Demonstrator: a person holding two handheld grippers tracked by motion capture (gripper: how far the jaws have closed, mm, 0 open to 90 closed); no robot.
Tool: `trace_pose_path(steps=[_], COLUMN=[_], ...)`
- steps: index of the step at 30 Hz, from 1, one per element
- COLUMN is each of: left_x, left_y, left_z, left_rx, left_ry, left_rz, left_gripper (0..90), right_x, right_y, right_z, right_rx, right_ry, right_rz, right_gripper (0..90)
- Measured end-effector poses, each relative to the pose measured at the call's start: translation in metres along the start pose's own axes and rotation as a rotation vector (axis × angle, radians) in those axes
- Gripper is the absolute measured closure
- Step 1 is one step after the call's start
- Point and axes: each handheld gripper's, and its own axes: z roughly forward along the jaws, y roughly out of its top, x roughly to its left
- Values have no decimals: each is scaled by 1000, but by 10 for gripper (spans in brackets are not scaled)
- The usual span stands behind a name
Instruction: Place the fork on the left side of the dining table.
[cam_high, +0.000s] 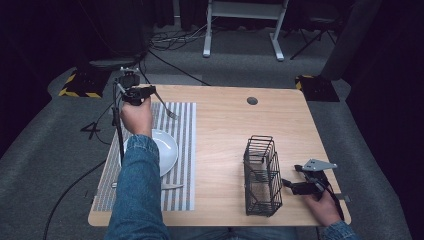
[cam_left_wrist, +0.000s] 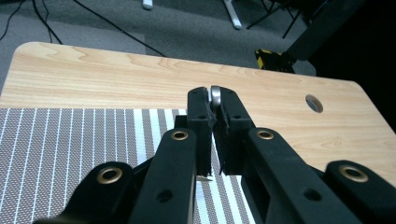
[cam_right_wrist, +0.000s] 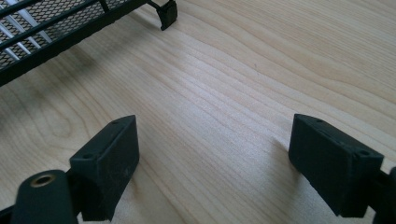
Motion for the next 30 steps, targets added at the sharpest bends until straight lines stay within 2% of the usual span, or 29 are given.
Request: trace_pose_path(steps=[15, 19, 24, 30], left_x=[12, 15, 19, 27], left_y=[-13, -14, -15, -17], left_z=[11, 11, 10, 9], left_rx=[35, 32, 22, 27], left_ry=[11, 4, 17, 53], left_rz=[-34, -45, -42, -33], left_gripper=[856, 855, 846, 706], right_x=[0, 0, 0, 0], right_y=[0, 0, 0, 0], right_z=[0, 0, 0, 0], right_rx=[0, 0, 0, 1], right_ry=[0, 0, 0, 1], right_rz=[1, 0, 0, 0], right_gripper=[164, 164, 164, 164])
